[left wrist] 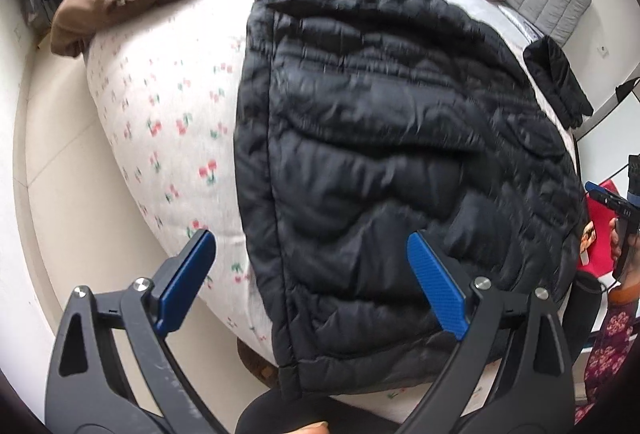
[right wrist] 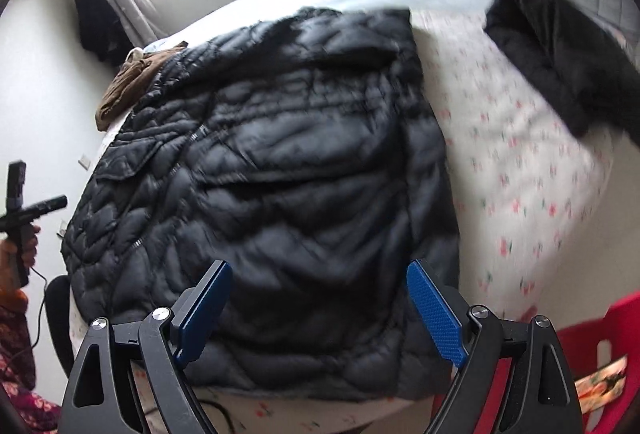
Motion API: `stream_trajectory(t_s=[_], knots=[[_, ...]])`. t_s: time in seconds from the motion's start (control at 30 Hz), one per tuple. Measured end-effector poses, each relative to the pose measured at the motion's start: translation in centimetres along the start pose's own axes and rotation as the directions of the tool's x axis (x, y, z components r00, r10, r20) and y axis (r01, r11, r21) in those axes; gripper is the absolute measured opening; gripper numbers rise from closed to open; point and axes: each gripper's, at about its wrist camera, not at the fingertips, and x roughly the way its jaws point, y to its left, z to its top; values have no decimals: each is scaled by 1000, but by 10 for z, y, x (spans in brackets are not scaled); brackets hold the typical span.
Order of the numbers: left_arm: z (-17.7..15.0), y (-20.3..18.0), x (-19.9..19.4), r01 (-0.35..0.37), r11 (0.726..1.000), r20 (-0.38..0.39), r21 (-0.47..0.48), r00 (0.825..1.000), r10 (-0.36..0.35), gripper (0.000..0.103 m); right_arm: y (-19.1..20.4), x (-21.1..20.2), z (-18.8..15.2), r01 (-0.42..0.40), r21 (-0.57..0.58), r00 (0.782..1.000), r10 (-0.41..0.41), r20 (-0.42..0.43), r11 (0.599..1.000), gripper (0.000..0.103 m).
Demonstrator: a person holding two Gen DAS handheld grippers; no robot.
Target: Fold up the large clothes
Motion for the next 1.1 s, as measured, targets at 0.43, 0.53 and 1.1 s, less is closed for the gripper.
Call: stream_trajectory(t_s=[0.43,0.53,1.1], knots=[[-30,16,29,112,992,-64,-57,991,-116,97,-45,23,-32,38,140,999,-36,-11,989,90],[-34,28,31,176,978,-72,-112,980,-185,97,-48,21,-36,13,157,1000,-16,18,987,90],[-40,39,12,245,950,45,-194,969,-241,69,-36,13,-50,-80,185,994,64,88,980,43]])
